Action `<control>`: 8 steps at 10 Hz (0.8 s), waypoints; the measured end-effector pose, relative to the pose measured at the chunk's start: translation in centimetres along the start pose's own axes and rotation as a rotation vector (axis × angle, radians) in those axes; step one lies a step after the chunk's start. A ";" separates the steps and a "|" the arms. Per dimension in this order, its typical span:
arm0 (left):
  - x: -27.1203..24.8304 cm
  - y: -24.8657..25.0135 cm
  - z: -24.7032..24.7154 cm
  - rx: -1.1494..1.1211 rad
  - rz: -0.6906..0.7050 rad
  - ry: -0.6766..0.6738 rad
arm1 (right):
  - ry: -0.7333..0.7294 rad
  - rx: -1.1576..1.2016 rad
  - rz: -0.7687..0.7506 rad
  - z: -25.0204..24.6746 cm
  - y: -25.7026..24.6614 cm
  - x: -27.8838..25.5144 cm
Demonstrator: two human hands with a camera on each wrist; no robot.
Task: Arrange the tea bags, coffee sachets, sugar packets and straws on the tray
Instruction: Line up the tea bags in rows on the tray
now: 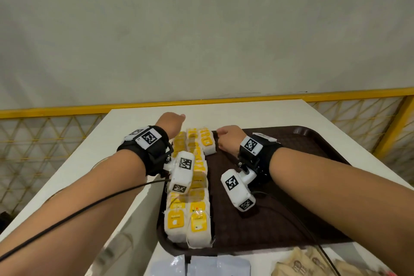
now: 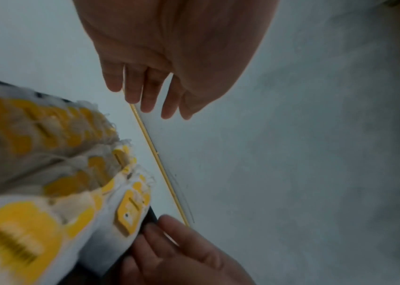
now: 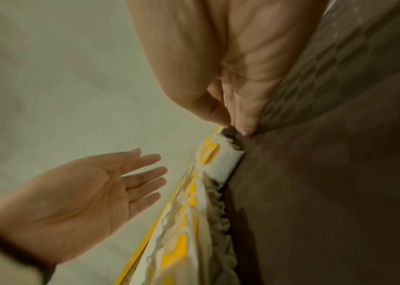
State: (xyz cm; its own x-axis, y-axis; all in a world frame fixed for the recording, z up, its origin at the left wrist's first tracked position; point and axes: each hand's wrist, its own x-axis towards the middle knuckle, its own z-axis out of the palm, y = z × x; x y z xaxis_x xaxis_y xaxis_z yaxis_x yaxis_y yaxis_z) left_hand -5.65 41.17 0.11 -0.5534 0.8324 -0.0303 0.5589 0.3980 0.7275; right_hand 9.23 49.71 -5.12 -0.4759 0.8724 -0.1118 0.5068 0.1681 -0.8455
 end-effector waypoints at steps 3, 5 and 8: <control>-2.6 -2.0 0.5 -0.014 -0.137 -0.033 | -0.068 -0.088 0.018 1.3 -1.1 -1.0; -2.6 -1.6 -0.1 0.059 -0.001 -0.018 | 0.044 -0.114 0.021 0.3 -0.8 -1.7; 0.4 0.7 1.2 0.508 0.046 0.021 | -0.078 -0.322 0.011 -0.3 -1.1 -1.4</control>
State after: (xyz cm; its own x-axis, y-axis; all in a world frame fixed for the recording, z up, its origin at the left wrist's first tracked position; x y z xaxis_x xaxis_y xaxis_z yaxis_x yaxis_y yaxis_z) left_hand -4.74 42.22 -0.25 -0.5305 0.8476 0.0120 0.8100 0.5027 0.3020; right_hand 9.55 48.40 -3.85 -0.5165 0.8393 -0.1697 0.7075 0.3066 -0.6367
